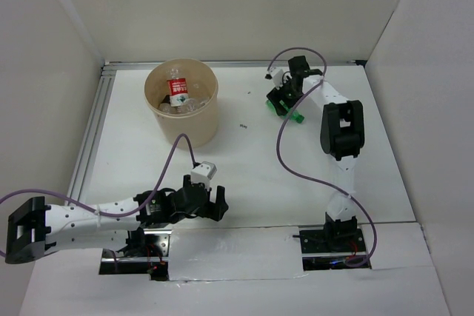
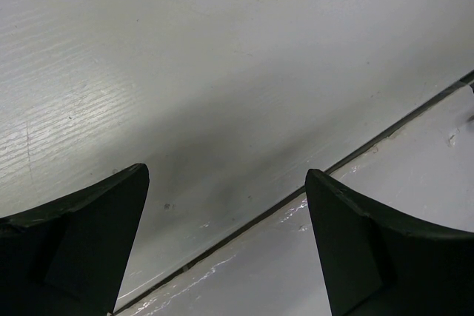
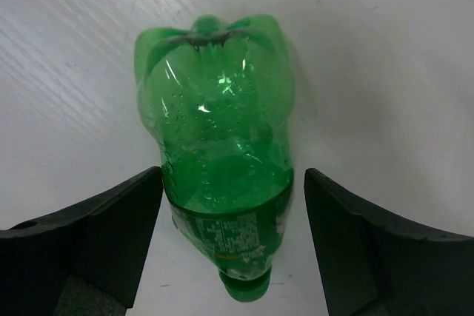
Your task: Put the plastic bottles in the bin
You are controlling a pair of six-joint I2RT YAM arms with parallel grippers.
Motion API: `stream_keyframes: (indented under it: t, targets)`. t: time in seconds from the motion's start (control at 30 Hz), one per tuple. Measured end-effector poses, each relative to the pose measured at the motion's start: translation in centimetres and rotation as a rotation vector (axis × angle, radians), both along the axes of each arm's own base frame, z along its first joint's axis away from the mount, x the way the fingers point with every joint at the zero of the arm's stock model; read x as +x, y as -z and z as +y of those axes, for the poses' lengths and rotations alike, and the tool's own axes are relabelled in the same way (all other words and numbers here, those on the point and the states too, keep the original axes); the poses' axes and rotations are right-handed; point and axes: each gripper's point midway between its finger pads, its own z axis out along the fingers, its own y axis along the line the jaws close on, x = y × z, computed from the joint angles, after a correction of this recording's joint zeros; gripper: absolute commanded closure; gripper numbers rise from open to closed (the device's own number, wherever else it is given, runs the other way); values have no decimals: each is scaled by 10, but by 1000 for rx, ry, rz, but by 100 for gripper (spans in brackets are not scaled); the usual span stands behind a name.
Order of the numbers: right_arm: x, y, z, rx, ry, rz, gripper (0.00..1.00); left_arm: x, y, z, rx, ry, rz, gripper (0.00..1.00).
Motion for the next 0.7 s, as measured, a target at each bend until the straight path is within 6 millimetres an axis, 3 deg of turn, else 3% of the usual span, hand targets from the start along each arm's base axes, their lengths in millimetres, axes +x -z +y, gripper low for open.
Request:
stream_keyframes:
  t: [0.1, 0.13, 0.17, 0.23, 0.37, 0.43, 0.5, 0.57, 0.63, 0.7]
  targets:
    - [-9, 20, -3, -23, -13, 44, 44, 0, 0, 0, 0, -2, 3, 0]
    - [-9, 21, -3, -23, -16, 43, 51, -1, 1, 1, 2, -4, 6, 0]
    - [-9, 19, -3, -19, -19, 39, 65, -1, 2, 1, 2, -8, 11, 0]
    - [-11, 20, -1, -10, -30, 44, 78, -1, 2, 2, 3, -12, 16, 0]
    - [-21, 15, 7, 38, -69, 81, 86, -3, 0, 2, 0, -12, 16, 0]
    - [-24, 1, 17, 87, -98, 100, 86, -4, -4, 3, -14, -14, 10, 0]
    - [-17, -33, 32, 167, -135, 62, 86, -5, -9, 2, -40, -18, 10, 0]
    - [0, -89, 52, 258, -174, -58, 87, -4, -14, 1, -61, -23, 4, 0]
    - [-1, -163, 74, 360, -209, -204, 87, -4, -18, 1, -75, -28, -3, 0]
    - [-19, -245, 104, 459, -268, -367, 85, -4, -21, 1, -85, -25, -7, 0]
